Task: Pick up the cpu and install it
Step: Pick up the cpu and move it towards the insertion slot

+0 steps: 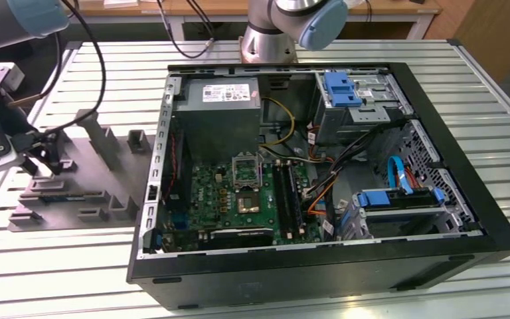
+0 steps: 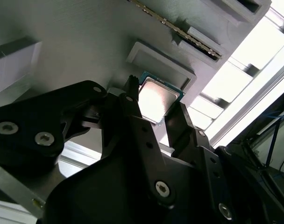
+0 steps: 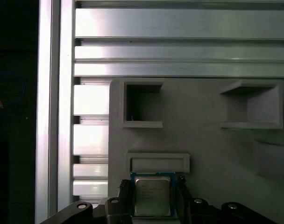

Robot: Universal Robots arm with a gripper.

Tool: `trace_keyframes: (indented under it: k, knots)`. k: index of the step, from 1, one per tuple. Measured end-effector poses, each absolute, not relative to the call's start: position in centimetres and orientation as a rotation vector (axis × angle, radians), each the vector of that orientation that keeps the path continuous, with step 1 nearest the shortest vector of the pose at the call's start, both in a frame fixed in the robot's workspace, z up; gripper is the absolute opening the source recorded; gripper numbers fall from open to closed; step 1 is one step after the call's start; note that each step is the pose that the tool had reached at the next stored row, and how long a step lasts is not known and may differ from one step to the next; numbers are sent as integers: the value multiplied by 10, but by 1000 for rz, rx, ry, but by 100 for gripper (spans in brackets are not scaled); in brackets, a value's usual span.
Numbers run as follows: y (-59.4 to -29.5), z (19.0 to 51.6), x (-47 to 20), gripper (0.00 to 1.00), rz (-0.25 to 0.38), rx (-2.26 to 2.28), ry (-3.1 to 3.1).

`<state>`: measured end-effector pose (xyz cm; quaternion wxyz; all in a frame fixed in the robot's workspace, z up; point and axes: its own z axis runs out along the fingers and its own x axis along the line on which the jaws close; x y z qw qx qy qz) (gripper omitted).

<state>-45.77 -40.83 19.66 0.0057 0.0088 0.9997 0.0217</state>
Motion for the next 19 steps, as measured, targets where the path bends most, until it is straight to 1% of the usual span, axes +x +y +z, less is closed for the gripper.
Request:
trace_keyframes:
  k: [19]
  knots:
    - [-408,202,-458,47,68,28,3129]
